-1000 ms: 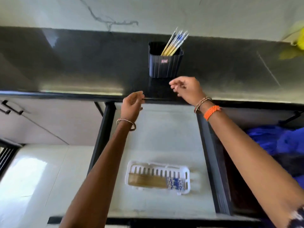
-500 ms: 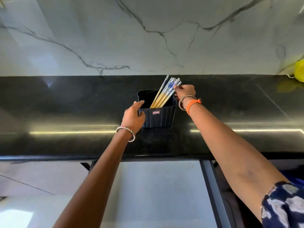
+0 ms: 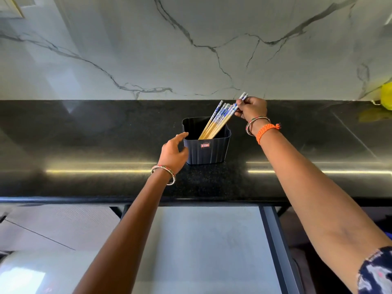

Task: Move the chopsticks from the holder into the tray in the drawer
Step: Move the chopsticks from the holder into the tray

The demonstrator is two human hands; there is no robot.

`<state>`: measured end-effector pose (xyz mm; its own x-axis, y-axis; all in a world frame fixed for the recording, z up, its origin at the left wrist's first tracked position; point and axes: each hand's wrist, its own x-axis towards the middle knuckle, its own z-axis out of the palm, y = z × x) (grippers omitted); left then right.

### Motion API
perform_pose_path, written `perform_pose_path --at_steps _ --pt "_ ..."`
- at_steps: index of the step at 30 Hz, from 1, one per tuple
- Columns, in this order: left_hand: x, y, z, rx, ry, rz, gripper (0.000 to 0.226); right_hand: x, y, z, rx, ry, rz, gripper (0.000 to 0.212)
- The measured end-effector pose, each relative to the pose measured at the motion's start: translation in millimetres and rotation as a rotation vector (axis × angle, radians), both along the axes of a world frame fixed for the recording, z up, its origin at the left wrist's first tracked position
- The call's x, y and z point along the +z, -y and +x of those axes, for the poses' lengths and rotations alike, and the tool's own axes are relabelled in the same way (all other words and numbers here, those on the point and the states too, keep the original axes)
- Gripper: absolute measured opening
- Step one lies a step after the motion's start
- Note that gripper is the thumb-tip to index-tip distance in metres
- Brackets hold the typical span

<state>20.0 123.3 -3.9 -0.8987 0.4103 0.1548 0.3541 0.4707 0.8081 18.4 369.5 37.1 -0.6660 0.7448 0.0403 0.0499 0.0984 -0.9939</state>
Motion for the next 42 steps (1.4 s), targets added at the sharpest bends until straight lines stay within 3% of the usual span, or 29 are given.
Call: perform_pose_path --at_steps 2,5,9,12,18,21,26,33,36,39,42 --pt "0.7 8.3 4.3 0.021 -0.003 0.030 0.045 22.0 0.5 21.5 -0.046 -0.134 -0.073 0.011" --pt "-0.9 24.1 19.0 0.015 0.029 0.063 0.043 46.0 10.7 66.8 -0.116 -0.378 -0.337 0.027" --pt "-10.9 49.6 57.0 0.062 0.132 0.201 0.036 31.3 51.5 133.5 -0.119 -0.523 -0.631 0.023" --pt "-43.8 80.2 101.8 0.110 0.307 0.267 0.031 -19.6 93.1 187.9 -0.101 -0.528 -0.833 0.021" --pt "-128.9 154.3 205.1 0.351 0.659 0.335 0.027 -162.6 176.9 302.2 -0.266 -0.238 -1.165 0.024" --pt "-159.0 178.9 232.1 0.416 0.719 0.287 0.030 -209.0 202.6 347.8 -0.335 -0.053 -1.198 0.021" --pt "-204.8 206.1 261.2 0.438 0.677 0.062 0.033 -233.7 231.2 385.1 -0.418 0.129 -1.180 0.019" --pt "-233.3 207.9 277.3 0.282 0.722 -0.109 0.029 -251.4 248.0 393.9 -0.420 0.174 -1.088 0.011" --pt "-241.9 212.3 278.2 0.229 0.755 -0.195 0.035 -250.7 254.7 384.9 -0.400 0.208 -1.013 0.028" --pt "-246.6 213.5 275.7 0.199 0.786 -0.200 0.033 -248.2 263.9 377.2 -0.400 0.234 -0.985 0.020" --pt "-250.1 215.4 273.2 0.191 0.815 -0.180 0.036 -251.0 270.2 376.2 -0.413 0.226 -0.971 0.029"
